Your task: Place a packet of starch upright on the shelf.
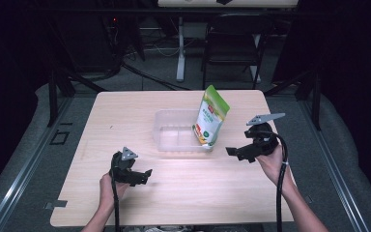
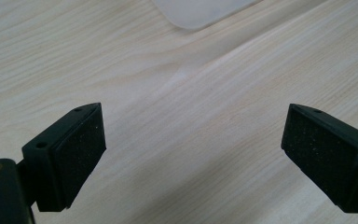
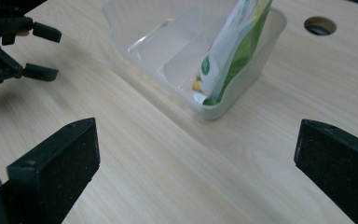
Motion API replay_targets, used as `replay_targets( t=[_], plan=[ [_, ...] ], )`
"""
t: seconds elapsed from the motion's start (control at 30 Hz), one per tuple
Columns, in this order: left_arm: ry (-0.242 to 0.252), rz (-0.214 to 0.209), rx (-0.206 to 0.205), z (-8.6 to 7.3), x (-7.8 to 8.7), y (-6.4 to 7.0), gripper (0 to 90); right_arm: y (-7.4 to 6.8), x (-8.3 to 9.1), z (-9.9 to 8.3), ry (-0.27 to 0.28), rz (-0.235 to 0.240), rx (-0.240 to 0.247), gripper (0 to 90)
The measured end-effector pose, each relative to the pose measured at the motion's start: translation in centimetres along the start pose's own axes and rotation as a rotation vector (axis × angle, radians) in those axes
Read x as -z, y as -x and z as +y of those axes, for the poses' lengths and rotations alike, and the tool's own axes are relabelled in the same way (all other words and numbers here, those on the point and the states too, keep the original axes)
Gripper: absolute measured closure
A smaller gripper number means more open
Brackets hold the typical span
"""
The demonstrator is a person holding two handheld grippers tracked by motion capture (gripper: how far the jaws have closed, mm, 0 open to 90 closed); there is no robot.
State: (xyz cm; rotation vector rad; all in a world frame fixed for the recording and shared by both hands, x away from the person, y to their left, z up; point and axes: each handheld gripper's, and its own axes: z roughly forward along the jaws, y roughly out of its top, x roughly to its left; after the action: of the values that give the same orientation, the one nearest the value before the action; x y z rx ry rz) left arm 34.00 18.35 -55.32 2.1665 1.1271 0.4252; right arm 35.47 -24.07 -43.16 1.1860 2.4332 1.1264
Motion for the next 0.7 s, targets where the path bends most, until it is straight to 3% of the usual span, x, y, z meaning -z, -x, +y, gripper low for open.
replay_targets(
  t=[0.13,0.23,0.3,0.47,0.7],
  plan=[
    [-0.004,-0.004,-0.006,0.0,0.0,0.0,6.2,0.1,-0.5,-2.1,-0.007,-0.010,-0.007,0.0],
    [-0.003,-0.003,-0.004,0.0,-0.1,0.0,6.2,0.3,-0.7,-3.0,-0.016,-0.013,-0.026,0.0],
    [-0.004,-0.006,-0.001,0.0,-0.1,0.0,6.2,0.7,-1.0,-4.6,-0.037,-0.008,-0.051,0.0],
    [-0.007,-0.012,0.000,0.0,-0.1,0.0,6.0,1.0,-1.0,-6.4,-0.026,-0.030,-0.066,0.0],
    [-0.014,-0.019,0.002,0.0,-0.2,0.0,5.9,1.4,-1.3,-9.1,-0.063,-0.041,-0.089,0.0]
  ],
)
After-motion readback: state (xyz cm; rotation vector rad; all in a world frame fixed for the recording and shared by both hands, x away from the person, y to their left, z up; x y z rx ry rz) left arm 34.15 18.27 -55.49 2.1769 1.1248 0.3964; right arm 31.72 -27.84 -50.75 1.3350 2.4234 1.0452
